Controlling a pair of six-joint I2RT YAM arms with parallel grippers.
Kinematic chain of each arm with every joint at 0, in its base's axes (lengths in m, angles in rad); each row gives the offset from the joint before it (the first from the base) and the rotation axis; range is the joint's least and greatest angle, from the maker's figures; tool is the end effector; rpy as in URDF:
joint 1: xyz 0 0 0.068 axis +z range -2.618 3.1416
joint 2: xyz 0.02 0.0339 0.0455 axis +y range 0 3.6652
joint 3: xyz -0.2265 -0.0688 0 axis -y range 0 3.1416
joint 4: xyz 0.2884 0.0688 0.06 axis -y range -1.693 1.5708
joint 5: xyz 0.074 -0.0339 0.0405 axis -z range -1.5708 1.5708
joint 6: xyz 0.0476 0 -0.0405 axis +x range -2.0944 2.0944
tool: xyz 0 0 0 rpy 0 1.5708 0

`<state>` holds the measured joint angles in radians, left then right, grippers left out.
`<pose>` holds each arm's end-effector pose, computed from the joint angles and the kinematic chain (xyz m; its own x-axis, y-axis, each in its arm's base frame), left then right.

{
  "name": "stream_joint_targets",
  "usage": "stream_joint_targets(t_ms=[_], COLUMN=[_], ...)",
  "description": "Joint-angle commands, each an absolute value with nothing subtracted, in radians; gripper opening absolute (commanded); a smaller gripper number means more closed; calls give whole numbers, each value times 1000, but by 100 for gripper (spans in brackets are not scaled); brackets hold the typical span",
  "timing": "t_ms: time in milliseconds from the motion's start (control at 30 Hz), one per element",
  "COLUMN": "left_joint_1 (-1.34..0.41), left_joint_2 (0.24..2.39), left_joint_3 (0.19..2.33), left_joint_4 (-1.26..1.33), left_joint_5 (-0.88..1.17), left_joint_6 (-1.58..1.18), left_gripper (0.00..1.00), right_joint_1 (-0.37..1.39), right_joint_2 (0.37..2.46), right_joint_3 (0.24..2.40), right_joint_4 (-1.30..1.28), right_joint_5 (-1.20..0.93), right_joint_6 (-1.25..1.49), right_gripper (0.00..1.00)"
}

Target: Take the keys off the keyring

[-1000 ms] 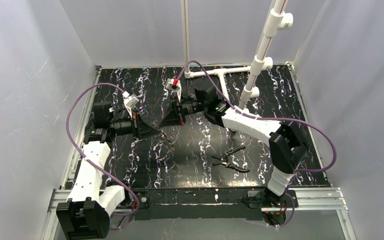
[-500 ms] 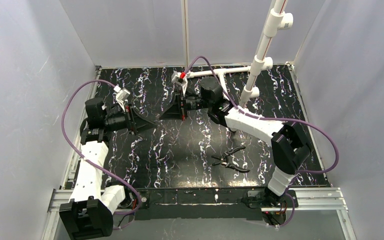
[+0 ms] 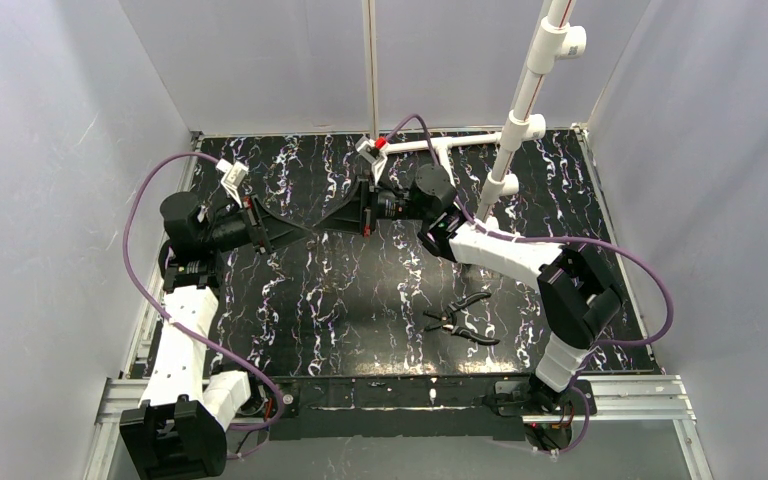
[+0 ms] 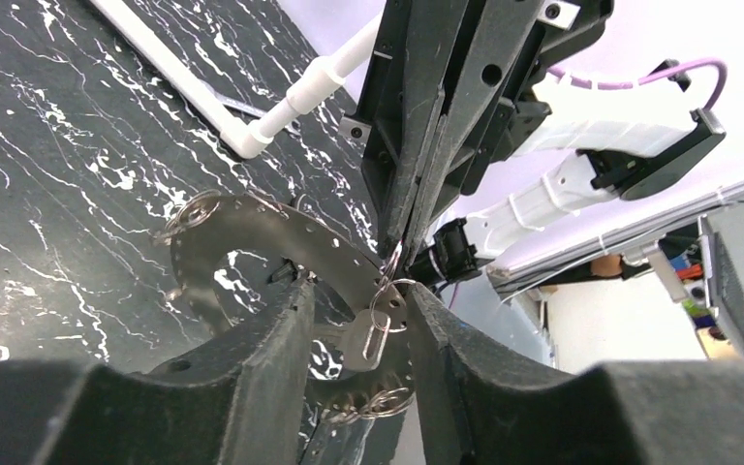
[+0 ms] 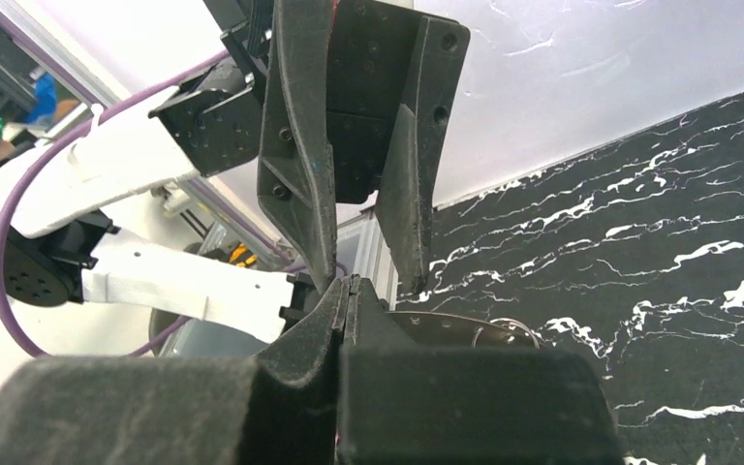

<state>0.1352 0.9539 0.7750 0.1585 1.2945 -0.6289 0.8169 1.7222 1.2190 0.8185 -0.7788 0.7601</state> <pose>0.2741 -0.0089 0.3042 -0.5554 -0.2375 -0.7970 0.7291 0.3218 -0.6040 0.2756 0.3424 0.2843 -0.5186 0.1641 -0.8391 -0.8536 -0.1555 0.4972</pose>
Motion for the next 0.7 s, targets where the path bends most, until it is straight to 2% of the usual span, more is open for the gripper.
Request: stream_joint_targets(t_ms=[0,267,500,667], left_joint_1=[138,137,113,73], left_joint_2=[932,924,949,973], left_joint_3=[778,762,747,743], left_joint_4=[229,324,418,493], left_joint_5=[1259,1220,1181,1160], left_joint_6=[-763,-890,-1017,-1068], left_gripper=[41,46,30,26], right_joint_1=[807,767,765,775], right_joint_2=[1711,1683,1692,1709], right_joint_3=[1205,1135,1097,1106], right_joint_4=[958,1049,1170,1231], right_joint_5=[-724,-674,-648,-658], right_joint_6=[830,914,990,1011], right_gripper=[1,1,1,1])
